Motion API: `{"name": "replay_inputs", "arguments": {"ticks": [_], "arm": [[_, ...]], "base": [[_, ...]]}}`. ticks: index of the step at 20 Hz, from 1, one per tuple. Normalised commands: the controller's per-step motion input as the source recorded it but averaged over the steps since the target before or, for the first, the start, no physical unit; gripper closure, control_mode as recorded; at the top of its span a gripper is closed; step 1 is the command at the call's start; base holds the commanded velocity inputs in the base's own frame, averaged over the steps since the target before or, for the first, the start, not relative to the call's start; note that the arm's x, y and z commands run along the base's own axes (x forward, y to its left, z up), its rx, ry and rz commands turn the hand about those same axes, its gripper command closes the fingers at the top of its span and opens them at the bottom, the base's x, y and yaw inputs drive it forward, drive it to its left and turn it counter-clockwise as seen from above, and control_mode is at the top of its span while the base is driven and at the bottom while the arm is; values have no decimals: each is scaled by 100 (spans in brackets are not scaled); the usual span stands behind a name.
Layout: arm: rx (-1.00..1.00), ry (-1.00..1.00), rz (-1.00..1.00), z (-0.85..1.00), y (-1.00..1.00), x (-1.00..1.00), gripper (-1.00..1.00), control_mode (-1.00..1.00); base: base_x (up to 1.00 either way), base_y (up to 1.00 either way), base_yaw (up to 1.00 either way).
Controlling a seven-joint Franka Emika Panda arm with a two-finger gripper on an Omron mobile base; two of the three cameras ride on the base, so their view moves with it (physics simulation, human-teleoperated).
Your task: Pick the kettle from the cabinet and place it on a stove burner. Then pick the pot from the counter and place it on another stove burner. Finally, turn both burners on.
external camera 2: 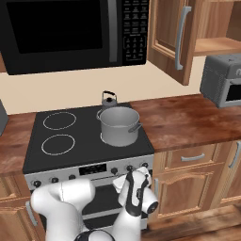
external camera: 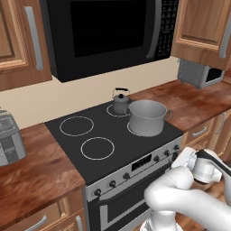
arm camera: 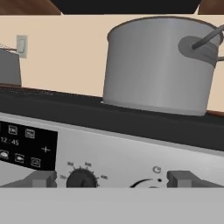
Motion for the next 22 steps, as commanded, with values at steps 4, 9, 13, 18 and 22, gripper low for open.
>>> {"name": "replay_inputs", "arguments": {"ticks": [4, 9, 13, 18, 22], "arm": [[0, 0, 0, -16, 0, 19, -100, -100], [0, 0, 0, -16, -1, 22, -100, -100], [0, 0, 0, -18, -15, 18, -100, -100], [1, 0, 0, -17, -17, 15, -100, -100], [1, 1, 0, -17, -10, 15, -100, -100]], "base": [[0, 0, 0], [0, 0, 0], [0, 0, 0], [0, 0, 0], [0, 0, 0]]}}
